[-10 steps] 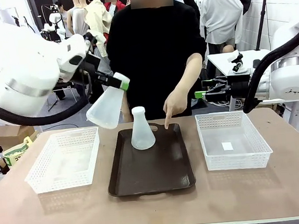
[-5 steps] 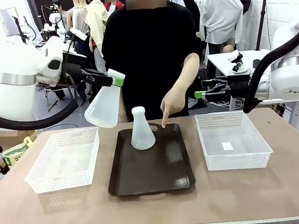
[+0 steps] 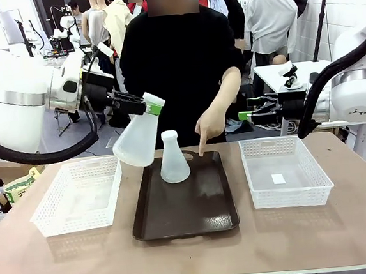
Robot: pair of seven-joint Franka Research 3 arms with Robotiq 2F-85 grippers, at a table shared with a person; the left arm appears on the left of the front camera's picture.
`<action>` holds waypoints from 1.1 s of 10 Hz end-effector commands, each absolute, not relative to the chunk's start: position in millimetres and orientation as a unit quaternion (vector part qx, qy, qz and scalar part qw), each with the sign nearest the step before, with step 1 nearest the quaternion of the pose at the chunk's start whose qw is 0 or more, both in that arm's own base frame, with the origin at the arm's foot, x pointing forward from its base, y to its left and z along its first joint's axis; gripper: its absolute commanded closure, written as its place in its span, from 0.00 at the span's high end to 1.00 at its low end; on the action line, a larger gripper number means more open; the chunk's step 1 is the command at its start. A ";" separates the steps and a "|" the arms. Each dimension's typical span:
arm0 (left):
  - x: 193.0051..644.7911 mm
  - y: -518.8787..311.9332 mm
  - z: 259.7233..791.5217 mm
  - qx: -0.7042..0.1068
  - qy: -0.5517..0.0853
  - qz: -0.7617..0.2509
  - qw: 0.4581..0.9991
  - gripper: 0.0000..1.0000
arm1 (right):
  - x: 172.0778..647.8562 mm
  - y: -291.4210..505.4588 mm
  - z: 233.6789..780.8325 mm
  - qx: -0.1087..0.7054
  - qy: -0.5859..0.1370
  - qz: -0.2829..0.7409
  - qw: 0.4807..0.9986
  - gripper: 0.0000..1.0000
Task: Prepare the laboratory tools.
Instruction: Place the picked Big flask upright in the Handle tray as directed by the person.
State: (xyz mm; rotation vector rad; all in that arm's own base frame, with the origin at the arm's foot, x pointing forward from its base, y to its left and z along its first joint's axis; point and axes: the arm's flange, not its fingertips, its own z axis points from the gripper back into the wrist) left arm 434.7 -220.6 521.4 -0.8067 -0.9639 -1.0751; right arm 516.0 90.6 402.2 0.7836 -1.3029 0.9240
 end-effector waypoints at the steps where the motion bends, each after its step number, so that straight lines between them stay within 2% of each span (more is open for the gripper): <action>1: 454.6 -232.6 492.3 -0.397 -0.427 -0.513 0.630 0.00 | 515.6 91.7 402.6 0.339 -0.567 0.402 0.635 1.00; 4: 478.4 -260.2 445.6 -0.438 -0.452 -0.566 0.532 0.00 | 515.6 91.7 402.6 0.339 -0.567 0.402 0.635 1.00; 5: 483.3 -264.0 433.8 -0.422 -0.467 -0.589 0.507 0.00 | 515.6 91.7 402.6 0.339 -0.567 0.402 0.635 1.00; 7: 487.2 -266.0 416.3 -0.454 -0.486 -0.582 0.467 0.00 | 515.6 91.7 402.6 0.339 -0.567 0.402 0.635 1.00; 10: 492.7 -259.8 397.7 -0.475 -0.500 -0.563 0.455 0.00 | 515.6 91.7 402.6 0.339 -0.567 0.402 0.635 1.00; 11: 493.5 -259.8 395.6 -0.478 -0.500 -0.552 0.466 0.00 | 515.6 91.7 402.6 0.339 -0.567 0.402 0.635 1.00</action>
